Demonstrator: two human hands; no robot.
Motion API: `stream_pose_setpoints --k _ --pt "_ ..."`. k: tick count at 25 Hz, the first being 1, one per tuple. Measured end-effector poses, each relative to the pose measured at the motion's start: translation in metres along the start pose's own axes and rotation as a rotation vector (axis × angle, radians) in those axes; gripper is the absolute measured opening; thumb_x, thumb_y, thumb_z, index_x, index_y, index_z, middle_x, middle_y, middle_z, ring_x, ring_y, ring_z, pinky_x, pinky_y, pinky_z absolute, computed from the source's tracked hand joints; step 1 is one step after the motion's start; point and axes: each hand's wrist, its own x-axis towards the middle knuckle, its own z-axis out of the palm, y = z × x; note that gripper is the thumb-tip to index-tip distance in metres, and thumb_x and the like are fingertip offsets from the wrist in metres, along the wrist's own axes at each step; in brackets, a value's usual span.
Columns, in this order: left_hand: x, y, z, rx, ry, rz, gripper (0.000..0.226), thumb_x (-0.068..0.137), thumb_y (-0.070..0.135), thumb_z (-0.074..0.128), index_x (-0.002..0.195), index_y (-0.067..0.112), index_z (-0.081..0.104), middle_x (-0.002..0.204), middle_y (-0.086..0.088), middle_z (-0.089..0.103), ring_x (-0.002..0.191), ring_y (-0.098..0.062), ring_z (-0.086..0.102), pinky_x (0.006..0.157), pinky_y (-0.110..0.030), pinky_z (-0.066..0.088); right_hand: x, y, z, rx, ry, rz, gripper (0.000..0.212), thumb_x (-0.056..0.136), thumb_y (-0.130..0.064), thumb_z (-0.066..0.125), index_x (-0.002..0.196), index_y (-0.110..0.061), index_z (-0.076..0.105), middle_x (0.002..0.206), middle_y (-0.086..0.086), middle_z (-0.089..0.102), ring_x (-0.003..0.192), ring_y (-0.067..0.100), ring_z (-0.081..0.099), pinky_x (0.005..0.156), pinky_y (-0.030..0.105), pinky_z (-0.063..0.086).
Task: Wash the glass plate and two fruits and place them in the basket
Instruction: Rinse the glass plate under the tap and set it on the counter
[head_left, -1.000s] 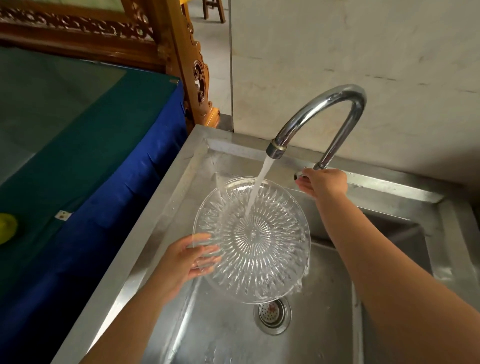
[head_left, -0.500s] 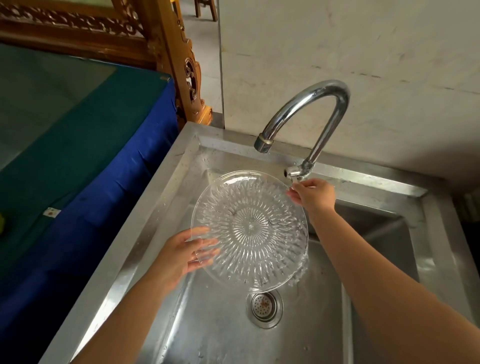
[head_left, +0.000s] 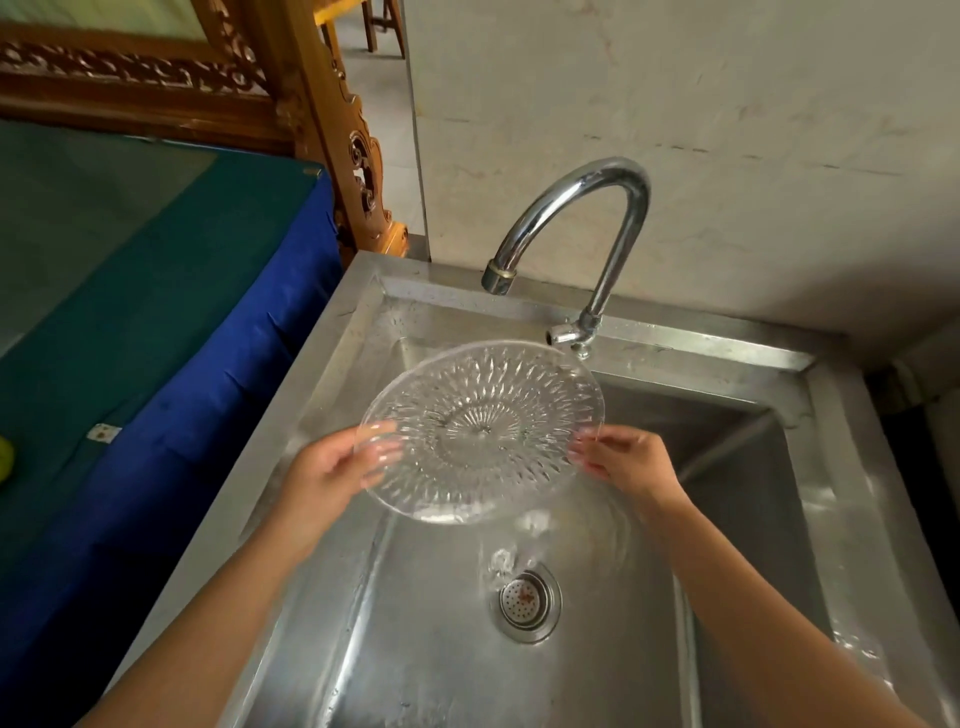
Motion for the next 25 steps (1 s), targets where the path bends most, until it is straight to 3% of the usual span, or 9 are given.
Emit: stream_pose_setpoints --k 4,10,15,20,25 --pt "0.003 0.02 -0.004 0.085 -0.05 0.123 0.032 0.09 0.003 0.05 0.114 0.021 0.058 0.108 -0.005 0.068 0.094 -0.006 0.069 0.083 -0.019 0.054 -0.019 -0.005 -0.009 0.128 0.003 -0.137 0.009 0.082 -0.001 0.065 0.081 -0.006 0.072 0.073 -0.004 0.076 0.073 0.01 0.073 0.068 0.019 0.059" --pt "-0.001 0.029 0.002 0.045 -0.134 0.098 0.038 0.091 0.004 0.05 0.126 0.02 0.051 0.106 0.001 0.069 0.093 -0.009 0.07 0.078 -0.024 0.057 -0.055 -0.024 -0.026 0.213 0.07 -0.21 0.016 0.082 -0.005 0.065 0.075 -0.016 0.074 0.08 0.004 0.076 0.082 0.021 0.071 0.075 0.032 0.059" --pt "-0.021 0.045 0.024 -0.035 -0.237 0.022 0.043 0.085 0.004 0.059 0.117 0.031 0.053 0.1 -0.005 0.074 0.087 -0.025 0.073 0.061 -0.031 0.059 -0.109 -0.027 -0.051 0.341 0.185 -0.196 0.012 0.083 -0.005 0.064 0.094 -0.003 0.068 0.079 0.008 0.075 0.071 0.02 0.072 0.06 0.028 0.06" --pt "-0.055 0.069 0.095 0.004 -0.473 -0.088 0.039 0.085 0.0 0.058 0.114 0.026 0.057 0.107 -0.014 0.067 0.084 -0.028 0.073 0.056 -0.03 0.058 -0.201 -0.026 -0.139 0.434 0.271 -0.103 0.024 0.078 0.001 0.067 0.098 -0.01 0.062 0.078 0.008 0.076 0.067 0.024 0.073 0.051 0.029 0.058" --pt "-0.104 0.082 0.207 0.054 -0.675 -0.154 0.038 0.085 -0.003 0.056 0.113 0.022 0.058 0.109 -0.015 0.065 0.081 -0.027 0.073 0.054 -0.029 0.058 -0.301 -0.005 -0.241 0.437 0.432 -0.092 0.023 0.079 0.003 0.063 0.099 -0.008 0.066 0.081 0.011 0.075 0.067 0.023 0.072 0.061 0.034 0.06"
